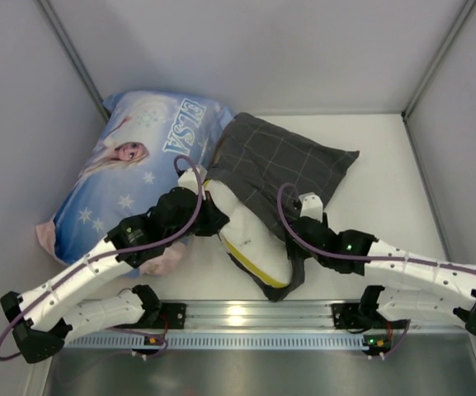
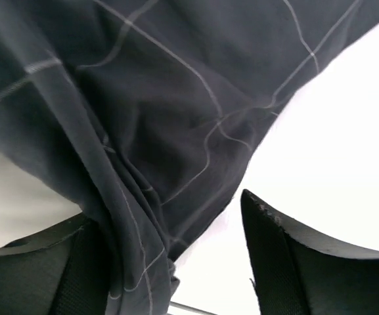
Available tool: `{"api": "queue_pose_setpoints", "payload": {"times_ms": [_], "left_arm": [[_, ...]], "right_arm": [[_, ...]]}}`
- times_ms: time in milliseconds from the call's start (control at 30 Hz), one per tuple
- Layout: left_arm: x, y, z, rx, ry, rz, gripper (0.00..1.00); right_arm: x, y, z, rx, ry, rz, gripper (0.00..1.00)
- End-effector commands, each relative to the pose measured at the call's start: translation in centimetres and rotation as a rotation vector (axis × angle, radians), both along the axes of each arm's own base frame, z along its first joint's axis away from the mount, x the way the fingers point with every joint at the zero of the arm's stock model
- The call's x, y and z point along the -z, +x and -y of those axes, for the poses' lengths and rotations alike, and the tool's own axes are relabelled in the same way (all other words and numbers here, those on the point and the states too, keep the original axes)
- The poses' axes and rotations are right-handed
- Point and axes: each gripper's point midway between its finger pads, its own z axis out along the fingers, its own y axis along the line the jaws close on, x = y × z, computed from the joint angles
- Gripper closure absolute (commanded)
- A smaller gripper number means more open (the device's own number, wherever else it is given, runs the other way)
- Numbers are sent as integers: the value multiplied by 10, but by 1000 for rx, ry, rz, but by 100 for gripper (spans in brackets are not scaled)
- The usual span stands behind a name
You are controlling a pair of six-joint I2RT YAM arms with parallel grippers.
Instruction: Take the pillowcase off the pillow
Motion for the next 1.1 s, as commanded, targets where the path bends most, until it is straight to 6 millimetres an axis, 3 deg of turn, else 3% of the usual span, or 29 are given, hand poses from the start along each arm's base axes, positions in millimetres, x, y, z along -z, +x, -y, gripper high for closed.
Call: {"api": "queue_pose_setpoints", "payload": {"times_ms": [0,67,167,200,367,467,600,700,733,800,833,900,1000,1067], "left_arm": [[-36,-6,1,16,-114,60,100],[-47,-9,-1,22,-144,78,100],[-67,-15,-3,32,-199,102,100],[-73,-17,-4,40,-214,110,100],[-84,-29,-5,82,-263,114,100],[-77,-32,-8,76,-258,93,100],[-54,-30,-3,73,-225,45,100],[-32,-23,16,109,-175,-6,100],[-16,-17,28,122,-133,-41,100],[-13,-9,48,165,-137,-46,100],[4,-2,61,188,-98,-79,100],[16,16,83,200,-53,-90,100],[25,45,105,202,24,-80,100],[32,62,100,153,85,-86,100]], "right_arm": [[15,5,8,63,-13,-6,34],[27,4,6,66,9,-13,40],[46,8,7,92,33,-22,58],[44,15,1,94,61,-4,69],[46,49,6,174,45,14,98],[36,58,6,185,60,32,100],[28,46,20,207,113,51,100],[21,33,37,238,148,58,100],[15,25,46,243,163,62,100],[15,17,53,252,188,55,100],[7,11,53,242,238,59,100],[9,1,53,238,282,29,100],[13,-10,50,230,332,-14,100],[17,-15,47,223,336,-30,100]]}}
